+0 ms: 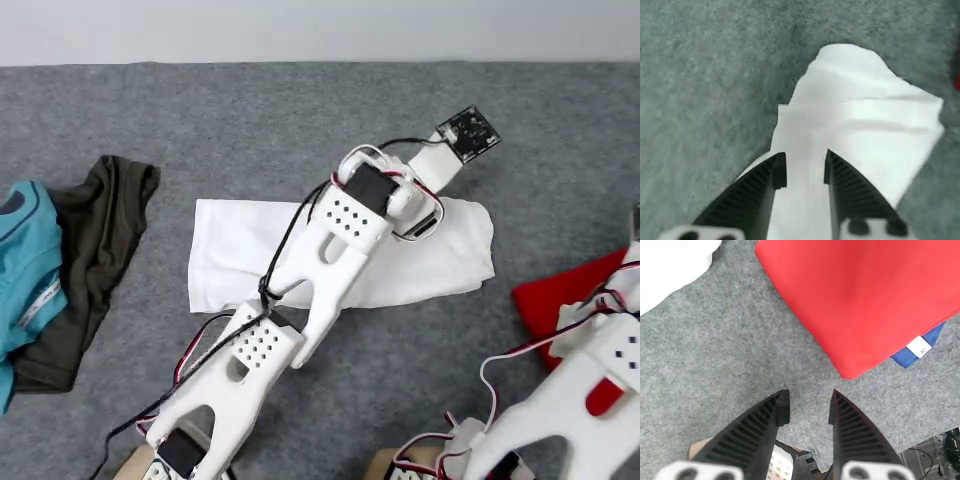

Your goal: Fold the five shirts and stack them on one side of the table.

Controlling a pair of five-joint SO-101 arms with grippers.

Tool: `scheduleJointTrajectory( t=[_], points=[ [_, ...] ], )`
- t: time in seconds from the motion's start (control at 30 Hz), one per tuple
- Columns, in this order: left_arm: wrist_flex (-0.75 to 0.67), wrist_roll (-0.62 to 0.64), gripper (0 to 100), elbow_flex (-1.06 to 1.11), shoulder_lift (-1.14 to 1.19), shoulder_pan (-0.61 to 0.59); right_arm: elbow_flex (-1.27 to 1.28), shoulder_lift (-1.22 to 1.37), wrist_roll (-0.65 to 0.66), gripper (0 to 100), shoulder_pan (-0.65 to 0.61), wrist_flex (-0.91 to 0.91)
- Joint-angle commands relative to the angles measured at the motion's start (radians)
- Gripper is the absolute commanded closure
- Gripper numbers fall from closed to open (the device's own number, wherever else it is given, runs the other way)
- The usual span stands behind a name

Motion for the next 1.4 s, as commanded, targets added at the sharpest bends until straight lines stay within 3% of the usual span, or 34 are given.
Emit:
scheduleJointTrajectory(
  t=[0.0, 0.13, 0.43, 0.6, 0.8, 0.9, 1.07, 1.27, 1.37],
  points=[
    [0.114, 0.011, 91, -0.160, -0.060, 0.020, -0.003, -0.028, -0.009, 85.5, -0.010, 0.036],
    [0.126, 0.009, 100, -0.120, -0.055, 0.051, -0.003, -0.028, -0.009, 85.5, -0.010, 0.036],
    [0.060, 0.008, 99, 0.262, -0.057, 0.060, -0.003, -0.028, -0.008, 85.5, -0.010, 0.035],
    [0.127, 0.015, 97, 0.170, -0.121, 0.021, -0.011, -0.028, -0.009, 85.5, -0.010, 0.035],
    [0.124, 0.074, 96, 0.110, -0.359, -0.115, -0.011, -0.028, -0.014, 85.5, -0.012, 0.035],
    [0.126, 0.123, 96, 0.157, -0.470, -0.252, -0.023, -0.028, -0.109, 85.5, -0.053, 0.036],
    [0.126, 0.130, 97, 0.387, -0.667, -0.531, -0.166, -0.019, -0.299, 85.5, -0.231, 0.035],
    [0.126, 0.127, 97, 0.771, -1.022, -0.813, -0.322, -0.015, -0.559, 85.1, -0.665, 0.031],
    [0.124, 0.098, 97, 0.992, -1.189, -0.925, -0.328, -0.015, -0.603, 85.1, -0.835, -0.027]
  ],
)
